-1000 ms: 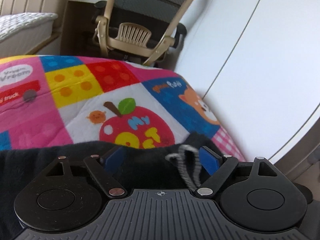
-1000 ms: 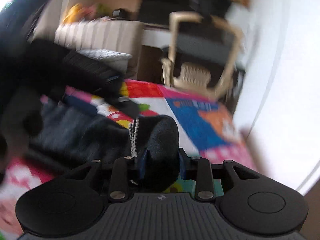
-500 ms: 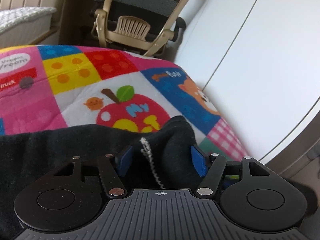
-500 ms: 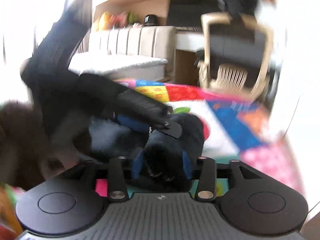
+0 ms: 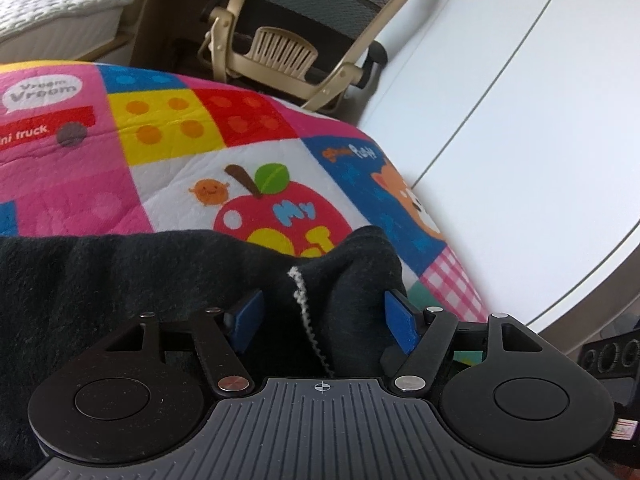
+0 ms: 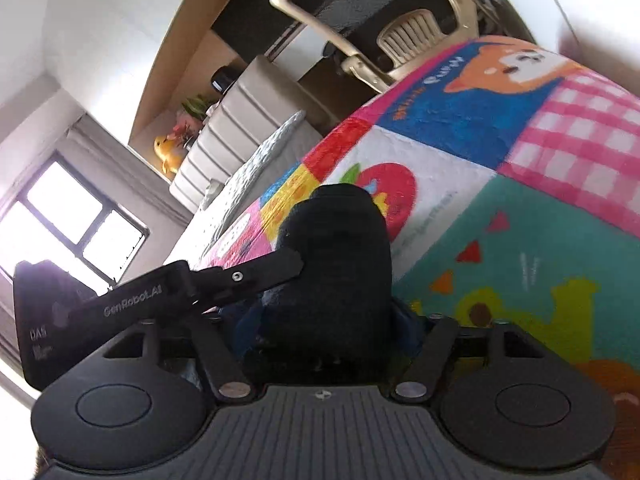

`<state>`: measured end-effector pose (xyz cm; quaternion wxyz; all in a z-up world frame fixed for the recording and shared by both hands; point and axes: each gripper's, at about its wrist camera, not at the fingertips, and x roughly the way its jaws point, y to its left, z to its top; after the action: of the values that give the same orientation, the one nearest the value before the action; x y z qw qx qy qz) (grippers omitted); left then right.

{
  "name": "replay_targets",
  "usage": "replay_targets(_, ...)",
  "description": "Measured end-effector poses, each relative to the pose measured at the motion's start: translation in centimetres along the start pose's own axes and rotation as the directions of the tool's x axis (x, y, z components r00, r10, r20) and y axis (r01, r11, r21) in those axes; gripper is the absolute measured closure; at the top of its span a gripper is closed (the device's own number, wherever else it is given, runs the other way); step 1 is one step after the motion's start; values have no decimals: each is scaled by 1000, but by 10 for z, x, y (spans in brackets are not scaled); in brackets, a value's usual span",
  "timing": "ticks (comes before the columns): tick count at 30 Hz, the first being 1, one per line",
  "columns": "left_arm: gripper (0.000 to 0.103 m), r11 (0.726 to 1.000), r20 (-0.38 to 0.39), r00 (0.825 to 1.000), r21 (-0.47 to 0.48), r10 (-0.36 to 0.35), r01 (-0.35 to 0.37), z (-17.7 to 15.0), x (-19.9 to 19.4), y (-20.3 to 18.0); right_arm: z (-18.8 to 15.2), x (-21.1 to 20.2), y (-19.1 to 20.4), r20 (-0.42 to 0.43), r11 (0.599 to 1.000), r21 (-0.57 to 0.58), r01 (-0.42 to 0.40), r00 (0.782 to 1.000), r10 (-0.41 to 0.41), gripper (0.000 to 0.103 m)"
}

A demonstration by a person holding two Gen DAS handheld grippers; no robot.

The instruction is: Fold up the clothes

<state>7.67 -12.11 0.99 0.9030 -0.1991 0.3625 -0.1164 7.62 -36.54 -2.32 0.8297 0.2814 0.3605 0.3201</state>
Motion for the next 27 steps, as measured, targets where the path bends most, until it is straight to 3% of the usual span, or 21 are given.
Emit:
replay_targets(2, 23, 1000, 1, 1000, 15, -6, 6, -2, -1, -3, 2, -3, 7, 10, 999, -44, 22, 1000, -22, 67)
replay_targets(3, 15, 1000, 1, 1000, 23, -9, 9, -3, -1, -5, 3, -7, 9, 11, 998, -61, 29, 1000, -28, 70)
replay_targets(5, 9, 999, 4, 1000, 37, -19, 18, -6, -2, -9, 3, -15, 13, 12, 994, -99, 46, 999, -45, 72)
replay_targets(10, 9, 996, 32, 996, 38, -79, 78, -17, -7, -19, 3, -37, 27, 47, 956, -247, 160, 987, -153, 73)
replay_targets(16, 8, 994, 66, 992, 18, -106, 105, -22, -12, -23, -4, -31, 63, 75, 845, -436, 310, 948, -309, 71)
replay_targets(21, 8, 998, 85, 995, 2, -57, 57, -19, -25, -15, -11, -15, 88, 117, 768, -532, 355, 930, -349, 69)
replay_targets(27, 7, 999, 101, 994, -33, -31, 35, -12, -35, -1, -21, -9, 101, 145, 708, -601, 372, 921, -361, 68)
